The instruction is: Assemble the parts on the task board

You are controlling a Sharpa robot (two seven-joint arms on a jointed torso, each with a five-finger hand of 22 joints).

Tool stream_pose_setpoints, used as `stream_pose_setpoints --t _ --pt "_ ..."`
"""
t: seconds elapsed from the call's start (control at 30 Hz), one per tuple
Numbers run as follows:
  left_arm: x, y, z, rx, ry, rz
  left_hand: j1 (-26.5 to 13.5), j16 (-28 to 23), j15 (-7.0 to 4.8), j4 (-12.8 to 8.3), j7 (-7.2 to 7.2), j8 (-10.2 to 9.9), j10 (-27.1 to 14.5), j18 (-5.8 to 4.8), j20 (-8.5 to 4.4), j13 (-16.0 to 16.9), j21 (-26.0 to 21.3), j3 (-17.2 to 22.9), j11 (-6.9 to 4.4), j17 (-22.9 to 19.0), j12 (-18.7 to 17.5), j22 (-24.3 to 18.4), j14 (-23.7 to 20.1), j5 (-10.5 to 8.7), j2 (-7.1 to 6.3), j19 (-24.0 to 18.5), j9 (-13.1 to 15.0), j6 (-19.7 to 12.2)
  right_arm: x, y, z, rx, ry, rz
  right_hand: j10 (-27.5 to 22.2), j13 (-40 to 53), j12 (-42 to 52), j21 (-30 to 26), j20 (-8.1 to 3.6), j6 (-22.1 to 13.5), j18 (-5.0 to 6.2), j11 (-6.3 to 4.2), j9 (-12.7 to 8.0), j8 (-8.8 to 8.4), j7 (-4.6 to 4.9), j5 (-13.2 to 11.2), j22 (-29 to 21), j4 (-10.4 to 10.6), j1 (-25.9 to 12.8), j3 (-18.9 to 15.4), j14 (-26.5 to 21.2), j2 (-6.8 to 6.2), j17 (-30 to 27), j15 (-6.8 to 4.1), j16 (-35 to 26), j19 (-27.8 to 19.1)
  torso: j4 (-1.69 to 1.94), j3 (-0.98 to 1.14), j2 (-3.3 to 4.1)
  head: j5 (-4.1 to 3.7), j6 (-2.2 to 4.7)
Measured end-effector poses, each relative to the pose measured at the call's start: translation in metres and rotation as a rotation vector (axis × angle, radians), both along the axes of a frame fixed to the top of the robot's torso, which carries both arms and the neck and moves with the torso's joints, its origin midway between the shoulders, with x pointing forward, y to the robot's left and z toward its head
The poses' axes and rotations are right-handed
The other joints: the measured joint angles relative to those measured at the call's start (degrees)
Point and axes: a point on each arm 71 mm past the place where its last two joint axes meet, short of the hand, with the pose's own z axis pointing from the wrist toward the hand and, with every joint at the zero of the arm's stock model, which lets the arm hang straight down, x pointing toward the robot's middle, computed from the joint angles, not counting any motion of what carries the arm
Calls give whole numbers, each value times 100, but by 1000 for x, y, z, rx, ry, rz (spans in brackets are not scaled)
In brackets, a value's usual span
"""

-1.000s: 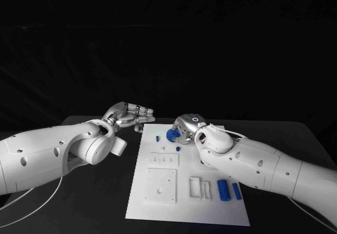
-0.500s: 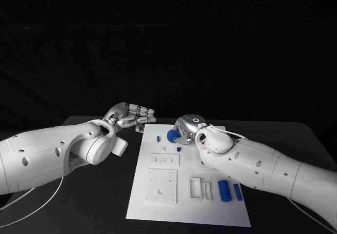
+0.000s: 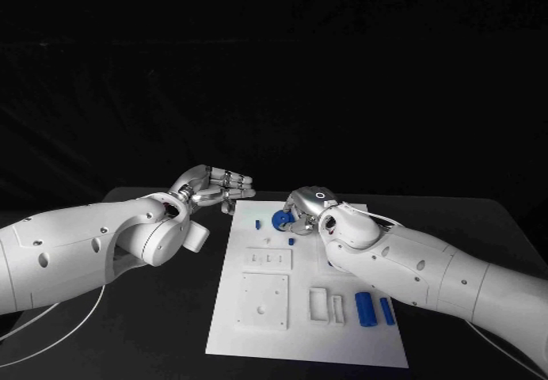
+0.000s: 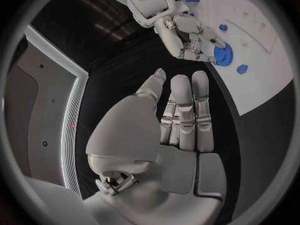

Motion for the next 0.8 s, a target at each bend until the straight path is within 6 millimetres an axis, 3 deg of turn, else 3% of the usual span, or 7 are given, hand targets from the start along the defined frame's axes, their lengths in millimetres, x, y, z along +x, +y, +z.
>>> stream_pose_setpoints --t 0.13,0.53,0.8 --pt "0 0 0 0 0 0 0 0 0 0 0 0 0 -1 0 0 0 0 0 0 0 0 0 0 0 0 0 0 0 0 -1 6 11 -4 0 -6 0 0 0 -37 -1 0 -1 0 12 0 0 265 -82 -155 0 -3 0 0 0 0 -3 0 -2 1 3" --pt "0 0 0 1 0 0 0 0 0 0 21 0 0 0 0 0 0 0 0 0 0 12 0 0 0 0 0 -21 2 -5 -3 15 43 -15 0 -6 0 0 0 -38 -2 0 -7 0 12 -43 0 280 -80 -138 0 -5 4 0 0 0 -5 5 -1 16 48" --pt "1 0 0 2 -1 0 0 12 0 0 21 0 0 -1 -12 0 -17 0 0 0 0 18 0 0 0 11 0 -21 2 -9 -5 14 63 -22 0 -6 0 0 0 -38 -2 0 -5 0 12 -43 0 280 -80 -138 0 -5 4 0 0 0 -7 5 0 21 24"
